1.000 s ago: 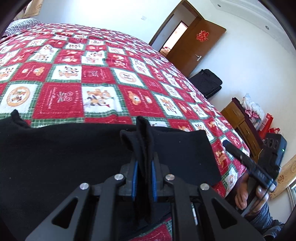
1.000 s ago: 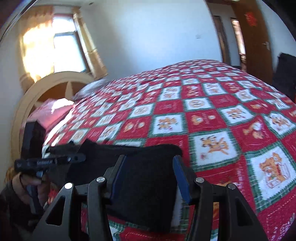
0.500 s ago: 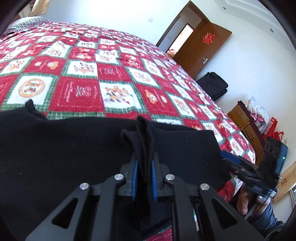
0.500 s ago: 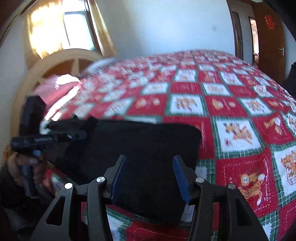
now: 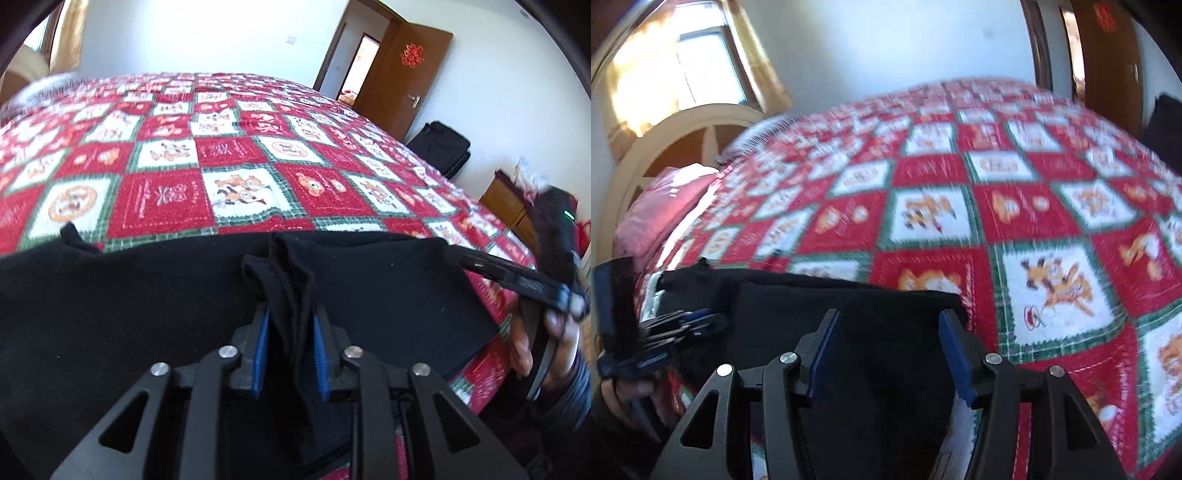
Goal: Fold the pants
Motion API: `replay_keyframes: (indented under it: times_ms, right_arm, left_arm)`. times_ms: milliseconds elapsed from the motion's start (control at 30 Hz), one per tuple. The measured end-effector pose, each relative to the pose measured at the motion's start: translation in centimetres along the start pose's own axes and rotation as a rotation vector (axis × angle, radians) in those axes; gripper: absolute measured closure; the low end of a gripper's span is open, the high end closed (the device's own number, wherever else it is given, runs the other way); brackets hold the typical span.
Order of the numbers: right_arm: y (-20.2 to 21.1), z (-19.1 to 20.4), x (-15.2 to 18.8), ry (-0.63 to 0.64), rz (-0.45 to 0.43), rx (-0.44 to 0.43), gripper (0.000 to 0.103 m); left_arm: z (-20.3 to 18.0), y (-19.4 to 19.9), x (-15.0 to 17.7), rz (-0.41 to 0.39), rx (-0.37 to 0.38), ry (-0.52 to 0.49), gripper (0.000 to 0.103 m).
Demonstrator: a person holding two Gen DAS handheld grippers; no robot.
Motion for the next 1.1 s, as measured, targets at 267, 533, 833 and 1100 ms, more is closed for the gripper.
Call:
replay_keyframes:
  times_ms: [267, 533, 833, 1100]
  right_arm:
    - [4.5, 0.7, 2.1, 0.025, -0.081, -0.015, 0.047]
    - [3.5, 2.7, 8.4, 0.175, 0.043, -0.007, 0.047]
    - [5.8, 4.5, 6.9, 0.167, -0.006, 0.006, 0.047]
    - [2.6, 10.4, 1.9, 0.220, -0.023, -0.123, 0.047]
  left_arm:
    - [-0.5, 0.1, 0.1, -0.011, -0.030, -0.048, 0.062]
    - [-0.7, 0.1, 0.3, -0.018, -0.018, -0.046, 0.057]
    - [-0.5, 1.1, 0.4, -0.029, -0.030, -0.034, 0.038]
    - [1.9, 3.0, 1.6, -0.061, -0.114, -0.003, 0.027]
Point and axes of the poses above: each gripper's, at about its wrist camera, not at the fingertips, and y roughly against the way its jaws point, z to its left, x to its underside, the point moved 4 cm from there along -y, roughly the way its jaws point, and after that the axes turned 5 degrees about z, right-handed, at the moved point
